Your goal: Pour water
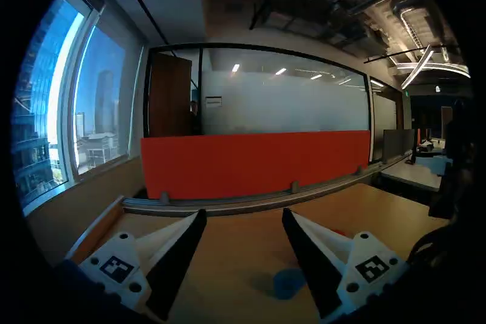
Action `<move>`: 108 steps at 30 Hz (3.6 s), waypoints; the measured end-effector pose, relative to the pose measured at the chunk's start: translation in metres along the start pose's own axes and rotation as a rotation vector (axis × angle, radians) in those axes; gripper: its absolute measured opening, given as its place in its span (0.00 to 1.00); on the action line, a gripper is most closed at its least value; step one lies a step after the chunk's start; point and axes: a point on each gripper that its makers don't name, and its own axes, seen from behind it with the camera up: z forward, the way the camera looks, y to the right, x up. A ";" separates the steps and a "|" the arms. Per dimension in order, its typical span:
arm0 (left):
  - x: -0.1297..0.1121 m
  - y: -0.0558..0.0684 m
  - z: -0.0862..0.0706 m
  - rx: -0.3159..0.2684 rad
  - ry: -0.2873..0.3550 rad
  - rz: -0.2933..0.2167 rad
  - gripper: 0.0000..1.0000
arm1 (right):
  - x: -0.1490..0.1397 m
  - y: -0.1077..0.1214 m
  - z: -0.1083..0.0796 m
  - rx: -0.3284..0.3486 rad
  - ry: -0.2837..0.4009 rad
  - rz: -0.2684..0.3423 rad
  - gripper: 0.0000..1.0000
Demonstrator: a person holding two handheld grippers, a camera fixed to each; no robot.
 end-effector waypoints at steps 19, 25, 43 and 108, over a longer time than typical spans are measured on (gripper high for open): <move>0.004 0.025 -0.003 -0.171 -0.011 -0.009 0.93 | 0.013 -0.060 -0.006 0.285 0.001 -0.054 1.00; 0.003 0.035 0.000 -0.225 -0.010 -0.016 0.93 | 0.017 -0.074 -0.005 0.339 0.004 -0.056 1.00; -0.007 0.045 0.011 -0.297 -0.040 0.003 0.93 | 0.016 -0.104 -0.004 0.468 -0.026 -0.071 1.00; -0.157 0.079 0.026 -0.465 -0.332 0.108 0.93 | -0.157 -0.129 -0.013 0.660 -0.419 -0.242 1.00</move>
